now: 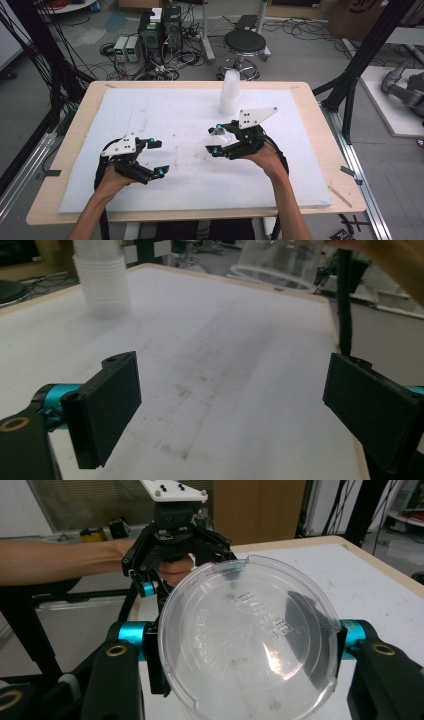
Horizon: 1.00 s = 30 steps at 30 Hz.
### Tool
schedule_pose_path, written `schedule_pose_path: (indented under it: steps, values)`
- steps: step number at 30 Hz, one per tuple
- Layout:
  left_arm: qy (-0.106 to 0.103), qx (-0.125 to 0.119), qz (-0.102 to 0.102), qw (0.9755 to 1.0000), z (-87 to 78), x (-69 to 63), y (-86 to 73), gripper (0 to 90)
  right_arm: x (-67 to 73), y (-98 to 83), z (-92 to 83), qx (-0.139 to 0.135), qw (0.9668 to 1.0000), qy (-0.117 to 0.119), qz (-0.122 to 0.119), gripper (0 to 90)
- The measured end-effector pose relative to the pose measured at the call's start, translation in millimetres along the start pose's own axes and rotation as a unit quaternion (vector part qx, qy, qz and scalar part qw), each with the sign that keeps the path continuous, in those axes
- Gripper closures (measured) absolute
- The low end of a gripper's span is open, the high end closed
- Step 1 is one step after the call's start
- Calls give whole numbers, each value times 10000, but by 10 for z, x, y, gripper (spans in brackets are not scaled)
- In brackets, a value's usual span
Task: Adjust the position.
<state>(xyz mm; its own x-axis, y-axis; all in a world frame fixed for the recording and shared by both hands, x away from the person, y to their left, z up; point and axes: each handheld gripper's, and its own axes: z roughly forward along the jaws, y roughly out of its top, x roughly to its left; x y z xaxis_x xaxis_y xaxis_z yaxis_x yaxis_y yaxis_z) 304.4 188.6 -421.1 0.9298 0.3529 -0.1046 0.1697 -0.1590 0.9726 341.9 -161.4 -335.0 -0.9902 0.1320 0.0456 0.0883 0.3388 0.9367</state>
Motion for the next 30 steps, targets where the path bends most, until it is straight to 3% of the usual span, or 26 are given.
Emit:
schedule_pose_path:
  steps: [6, 10, 15, 30]
  values:
    - [-418, -233, 150, 9987, 198, -45, 115, 84, 18, -19, 43, -126, 9998, 166, 32, 421]
    - [-549, -345, 240, 9976, 303, -54, 171, 84, 23, -23, 61, -236, 9993, 281, 81, 422]
    - [-815, -501, 207, 9952, 396, -38, 198, 67, 31, -35, 75, -319, 9987, 372, 103, 422]
    - [-1131, -652, 284, 9910, 697, -108, 319, 56, 24, -86, 130, -629, 9960, 615, 176, 422]
